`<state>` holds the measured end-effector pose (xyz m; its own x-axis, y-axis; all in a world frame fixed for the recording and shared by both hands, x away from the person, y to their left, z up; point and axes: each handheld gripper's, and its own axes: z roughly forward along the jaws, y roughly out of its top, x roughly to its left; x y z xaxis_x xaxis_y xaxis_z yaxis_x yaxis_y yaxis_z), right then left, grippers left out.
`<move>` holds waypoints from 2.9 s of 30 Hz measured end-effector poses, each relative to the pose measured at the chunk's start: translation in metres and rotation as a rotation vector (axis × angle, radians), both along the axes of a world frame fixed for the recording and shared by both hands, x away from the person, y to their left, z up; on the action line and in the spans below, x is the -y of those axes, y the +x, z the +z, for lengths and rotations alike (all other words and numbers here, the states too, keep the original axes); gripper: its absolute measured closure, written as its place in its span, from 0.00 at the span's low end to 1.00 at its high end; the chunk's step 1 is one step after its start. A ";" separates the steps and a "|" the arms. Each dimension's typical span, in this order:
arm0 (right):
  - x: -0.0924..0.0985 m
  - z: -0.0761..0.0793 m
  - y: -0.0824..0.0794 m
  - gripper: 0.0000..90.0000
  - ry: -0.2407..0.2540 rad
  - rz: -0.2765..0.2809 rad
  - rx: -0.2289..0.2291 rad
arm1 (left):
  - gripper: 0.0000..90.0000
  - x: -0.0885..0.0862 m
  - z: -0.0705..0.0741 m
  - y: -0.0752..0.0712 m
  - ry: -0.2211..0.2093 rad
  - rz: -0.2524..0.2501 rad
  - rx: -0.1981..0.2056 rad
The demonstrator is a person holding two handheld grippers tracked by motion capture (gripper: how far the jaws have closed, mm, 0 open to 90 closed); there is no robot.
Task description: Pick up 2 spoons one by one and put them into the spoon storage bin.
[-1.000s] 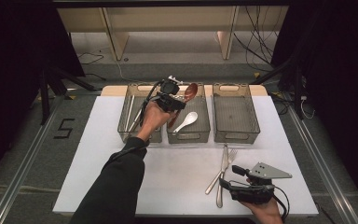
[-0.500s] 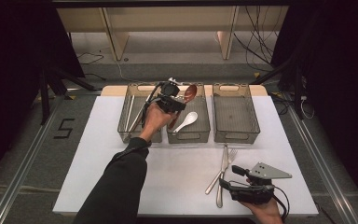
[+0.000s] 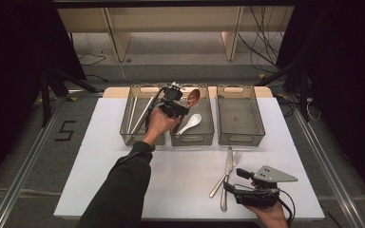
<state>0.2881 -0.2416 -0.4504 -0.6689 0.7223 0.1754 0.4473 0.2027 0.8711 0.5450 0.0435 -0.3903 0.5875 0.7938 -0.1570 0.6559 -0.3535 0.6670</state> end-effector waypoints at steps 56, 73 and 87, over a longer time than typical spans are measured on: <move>-0.006 -0.003 0.000 0.34 -0.031 0.006 -0.017 | 0.26 -0.082 0.000 -0.127 -0.125 0.006 0.029; -0.011 -0.005 0.000 0.44 -0.070 0.025 -0.038 | 0.24 -0.104 -0.024 -0.163 -0.175 -0.032 0.061; -0.014 -0.007 -0.001 0.66 -0.125 0.062 -0.067 | 0.24 -0.118 -0.045 -0.189 -0.181 -0.038 0.072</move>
<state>0.2875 -0.2276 -0.4579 -0.7027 0.6990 0.1326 0.4871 0.3368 0.8058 0.3563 0.1617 -0.4353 0.6313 0.7336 -0.2517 0.5925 -0.2466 0.7669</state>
